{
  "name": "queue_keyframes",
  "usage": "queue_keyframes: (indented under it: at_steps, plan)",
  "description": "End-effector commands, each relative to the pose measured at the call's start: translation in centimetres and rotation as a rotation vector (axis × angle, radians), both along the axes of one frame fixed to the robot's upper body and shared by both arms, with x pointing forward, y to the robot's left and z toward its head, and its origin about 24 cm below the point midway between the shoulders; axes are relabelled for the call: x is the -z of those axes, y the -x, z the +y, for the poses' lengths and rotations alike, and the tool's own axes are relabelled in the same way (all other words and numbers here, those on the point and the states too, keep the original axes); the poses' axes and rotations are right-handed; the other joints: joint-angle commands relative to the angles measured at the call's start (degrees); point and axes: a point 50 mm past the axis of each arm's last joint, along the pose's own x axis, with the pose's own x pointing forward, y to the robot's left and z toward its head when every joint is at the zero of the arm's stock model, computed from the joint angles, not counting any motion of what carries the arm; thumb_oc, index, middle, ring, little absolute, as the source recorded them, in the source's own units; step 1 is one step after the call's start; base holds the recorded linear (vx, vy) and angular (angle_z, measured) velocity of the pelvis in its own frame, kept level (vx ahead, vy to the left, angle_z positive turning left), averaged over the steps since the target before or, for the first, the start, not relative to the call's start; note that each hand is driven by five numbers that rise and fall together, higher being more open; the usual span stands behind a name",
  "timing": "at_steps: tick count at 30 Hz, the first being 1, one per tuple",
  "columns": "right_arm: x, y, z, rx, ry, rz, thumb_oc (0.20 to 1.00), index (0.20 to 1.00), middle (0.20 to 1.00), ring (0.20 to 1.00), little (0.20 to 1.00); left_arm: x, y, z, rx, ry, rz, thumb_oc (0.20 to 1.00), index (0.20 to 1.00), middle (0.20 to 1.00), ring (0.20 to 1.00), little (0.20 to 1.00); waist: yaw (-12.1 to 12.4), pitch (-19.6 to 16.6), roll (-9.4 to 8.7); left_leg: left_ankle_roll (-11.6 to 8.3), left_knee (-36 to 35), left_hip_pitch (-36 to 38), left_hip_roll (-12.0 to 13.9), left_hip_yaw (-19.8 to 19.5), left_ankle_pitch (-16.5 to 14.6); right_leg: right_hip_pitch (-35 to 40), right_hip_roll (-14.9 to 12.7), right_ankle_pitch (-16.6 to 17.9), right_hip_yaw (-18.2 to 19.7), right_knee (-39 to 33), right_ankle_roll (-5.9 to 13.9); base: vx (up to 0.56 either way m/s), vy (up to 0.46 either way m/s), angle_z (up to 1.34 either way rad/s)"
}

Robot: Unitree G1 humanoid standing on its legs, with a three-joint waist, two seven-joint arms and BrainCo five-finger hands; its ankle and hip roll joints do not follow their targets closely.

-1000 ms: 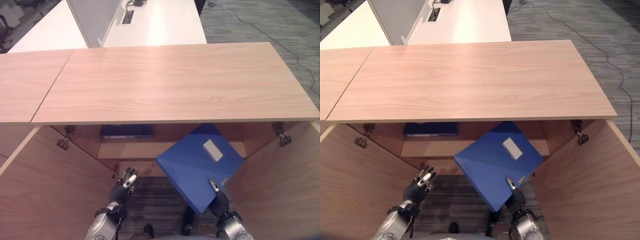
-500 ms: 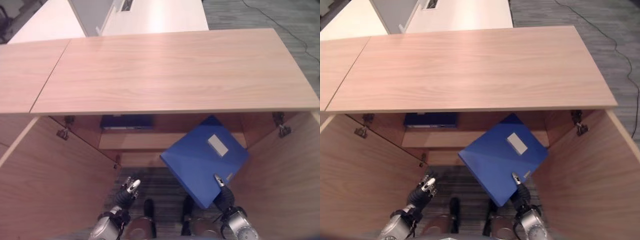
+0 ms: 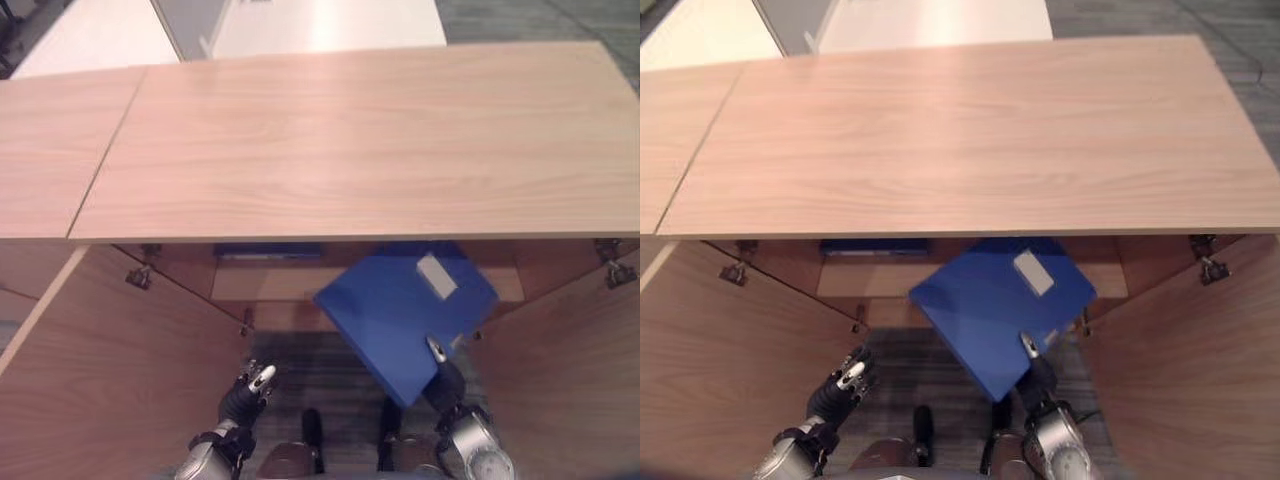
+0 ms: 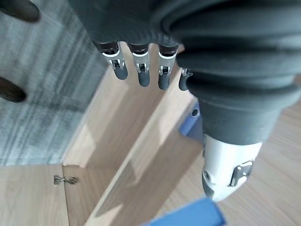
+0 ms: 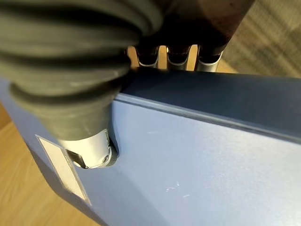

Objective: Put the empty folder in the office cabinet

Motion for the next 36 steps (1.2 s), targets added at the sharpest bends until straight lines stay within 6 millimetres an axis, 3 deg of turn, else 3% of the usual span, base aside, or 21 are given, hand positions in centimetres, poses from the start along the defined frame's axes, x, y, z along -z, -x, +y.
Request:
queue_keyframes:
  at_steps: [1, 2, 10, 20, 25, 30, 35, 36]
  plan:
    - [-4.0, -2.6, 0.6, 0.019, -0.038, -0.228, 0.200, 0.200, 0.200, 0.200, 0.200, -1.6, -0.2, 1.2, -0.002, -0.063, -0.086, 1.000, 1.000, 1.000, 1.000, 1.000, -0.30, 1.59, -2.07, 0.01, 3.53, -4.74, 0.39, -0.84, 1.06, 2.66, -3.50, -3.18, 1.16, 2.96, 2.58, -0.15, 0.012, 0.00]
    - [-6.0, -4.0, 0.6, 0.016, -0.017, -0.311, 0.200, 0.200, 0.200, 0.200, 0.200, -2.1, -1.0, 1.3, 0.001, -0.076, -0.120, 1.000, 1.000, 1.000, 1.000, 1.000, 0.04, 3.21, -2.32, 0.08, 6.88, -8.35, 0.21, -1.41, -0.96, -0.78, -4.26, -4.55, 2.03, 6.46, 2.64, -0.23, 0.010, -0.01]
    - [-12.6, -6.3, 0.0, 0.090, 0.000, -0.588, 0.200, 0.200, 0.200, 0.200, 0.200, -3.4, -2.5, 1.2, 0.017, -0.126, -0.201, 1.000, 1.000, 1.000, 1.000, 1.000, 1.13, 5.55, -2.51, 2.37, 23.52, -24.50, -0.17, -2.03, -6.95, -15.05, -6.30, -9.19, 4.56, 20.66, 0.54, -0.12, 0.024, 0.02]
    - [-16.2, -7.1, -2.2, 0.280, 0.044, -0.687, 0.200, 0.200, 0.200, 0.200, 0.200, -4.2, -3.3, 1.5, -0.001, -0.185, -0.227, 1.000, 1.000, 1.000, 1.000, 1.000, 2.15, 6.64, -2.31, 3.83, 44.15, -41.35, -0.01, -2.63, -14.81, -31.49, -8.66, -18.27, 6.79, 41.57, -2.88, -0.04, -0.001, 0.04]
    - [-18.4, -8.1, -3.4, 0.390, 0.069, -0.733, 0.200, 0.200, 0.200, 0.200, 0.200, -4.7, -3.7, 2.0, -0.022, -0.247, -0.247, 1.000, 1.000, 1.000, 1.000, 1.000, 3.09, 6.48, -1.92, 3.74, 48.96, -46.42, -0.59, -3.65, -16.30, -35.98, -9.82, -20.38, 7.27, 46.44, -3.56, 0.00, -0.042, 0.07]
    - [-20.8, -10.5, -5.5, 0.467, 0.186, -0.715, 0.200, 0.200, 0.200, 0.200, 0.200, -5.3, -4.2, 2.0, -0.007, -0.267, -0.269, 1.000, 1.000, 1.000, 1.000, 1.000, 4.46, 6.18, -1.82, 3.90, 50.96, -48.53, -1.02, -4.27, -17.03, -38.04, -10.54, -21.13, 7.27, 48.84, -3.75, 0.00, -0.017, 0.11]
    - [-25.9, -13.9, -7.8, 0.606, 0.133, -0.706, 0.200, 0.200, 0.200, 0.200, 0.200, -5.5, -4.4, 2.0, 0.001, -0.285, -0.263, 1.000, 1.000, 1.000, 1.000, 1.000, 6.00, 6.05, -2.18, 3.59, 51.20, -49.62, -1.24, -4.41, -17.11, -38.76, -10.94, -21.66, 6.95, 49.40, -4.01, 0.00, -0.001, 0.01]
    - [-27.7, -14.8, -8.2, 0.633, 0.117, -0.706, 0.200, 0.200, 0.200, 0.200, 0.200, -5.5, -4.4, 2.0, 0.006, -0.288, -0.259, 1.000, 1.000, 1.000, 1.000, 1.000, 6.46, 6.13, -2.16, 3.47, 51.15, -49.93, -1.37, -4.49, -17.06, -39.08, -11.08, -21.69, 6.90, 49.54, -3.97, -0.01, 0.001, 0.04]
